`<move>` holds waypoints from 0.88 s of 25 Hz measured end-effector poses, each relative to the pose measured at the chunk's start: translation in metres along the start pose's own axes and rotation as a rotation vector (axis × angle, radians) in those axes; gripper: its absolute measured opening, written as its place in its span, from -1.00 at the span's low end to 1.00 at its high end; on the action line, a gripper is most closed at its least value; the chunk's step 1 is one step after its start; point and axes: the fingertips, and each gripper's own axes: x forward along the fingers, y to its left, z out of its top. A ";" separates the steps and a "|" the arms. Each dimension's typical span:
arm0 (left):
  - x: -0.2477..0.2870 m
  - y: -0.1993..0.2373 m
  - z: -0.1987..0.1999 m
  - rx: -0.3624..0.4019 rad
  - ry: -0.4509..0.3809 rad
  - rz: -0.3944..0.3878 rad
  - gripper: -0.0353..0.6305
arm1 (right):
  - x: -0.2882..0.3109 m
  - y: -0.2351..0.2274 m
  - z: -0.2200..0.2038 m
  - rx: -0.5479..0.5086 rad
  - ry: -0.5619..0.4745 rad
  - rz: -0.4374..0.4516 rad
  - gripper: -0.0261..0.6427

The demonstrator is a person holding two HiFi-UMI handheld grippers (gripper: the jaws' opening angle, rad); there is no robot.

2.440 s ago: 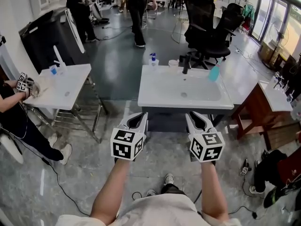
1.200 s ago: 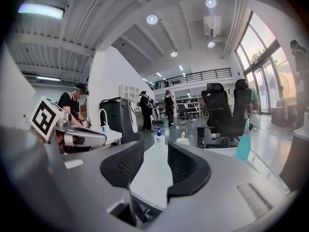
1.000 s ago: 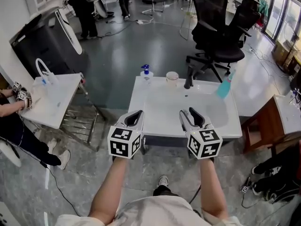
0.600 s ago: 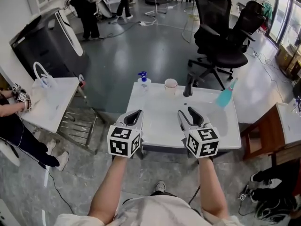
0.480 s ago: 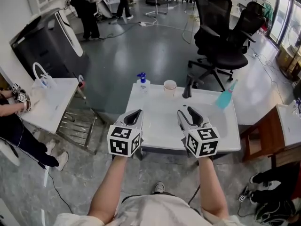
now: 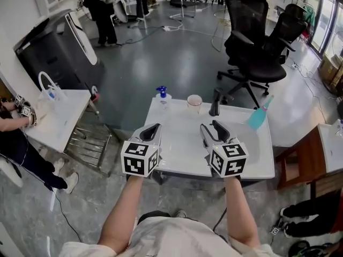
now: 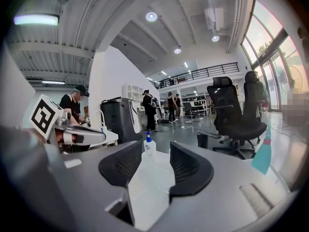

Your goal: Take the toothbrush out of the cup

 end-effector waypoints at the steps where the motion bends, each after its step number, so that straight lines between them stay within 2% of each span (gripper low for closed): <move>1: 0.001 0.002 0.000 -0.001 0.001 0.003 -0.88 | 0.002 0.000 0.001 0.002 -0.001 0.001 -0.39; 10: 0.026 0.024 0.004 -0.002 -0.005 -0.002 -0.88 | 0.035 -0.009 0.002 0.002 0.002 -0.010 -0.39; 22: 0.094 0.085 0.032 0.014 -0.021 -0.098 -0.88 | 0.113 -0.023 0.021 0.003 0.005 -0.106 -0.39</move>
